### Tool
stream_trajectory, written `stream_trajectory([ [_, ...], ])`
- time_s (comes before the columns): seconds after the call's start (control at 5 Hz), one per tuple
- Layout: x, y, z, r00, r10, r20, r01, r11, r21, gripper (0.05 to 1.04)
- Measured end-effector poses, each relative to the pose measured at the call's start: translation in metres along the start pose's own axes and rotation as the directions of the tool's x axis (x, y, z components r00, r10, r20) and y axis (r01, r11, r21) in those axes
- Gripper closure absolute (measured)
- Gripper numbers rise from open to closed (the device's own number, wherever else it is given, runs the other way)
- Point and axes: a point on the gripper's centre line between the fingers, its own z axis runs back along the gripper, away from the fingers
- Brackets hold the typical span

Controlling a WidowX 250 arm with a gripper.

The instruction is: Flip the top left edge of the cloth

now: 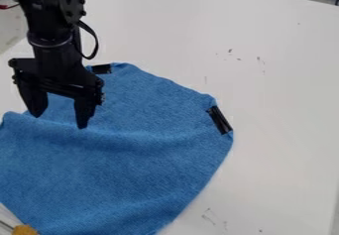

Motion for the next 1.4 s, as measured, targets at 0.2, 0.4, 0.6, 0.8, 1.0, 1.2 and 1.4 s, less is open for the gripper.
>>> stream_trajectory([
  [0.2, -0.001, -0.001, -0.004, 1.0, -0.003, -0.017, 0.003, 1.0, -0.002, 0.083],
  [0.4, 0.012, 0.002, -0.009, 0.999, -0.033, -0.016, 0.033, 0.999, -0.014, 0.083],
  [0.6, 0.045, 0.012, -0.019, 0.997, -0.073, 0.036, 0.074, 0.997, -0.022, 0.083],
  [0.8, 0.084, 0.017, -0.031, 0.992, -0.117, 0.056, 0.12, 0.991, -0.055, 0.083],
  [1.0, 0.113, 0.016, -0.052, 0.988, -0.132, 0.081, 0.14, 0.985, -0.099, 0.083],
  [1.2, 0.132, 0.011, -0.081, 0.984, -0.166, 0.063, 0.174, 0.972, -0.155, 0.083],
  [1.4, 0.137, 0.011, -0.086, 0.985, -0.164, 0.052, 0.17, 0.971, -0.166, 0.083],
])
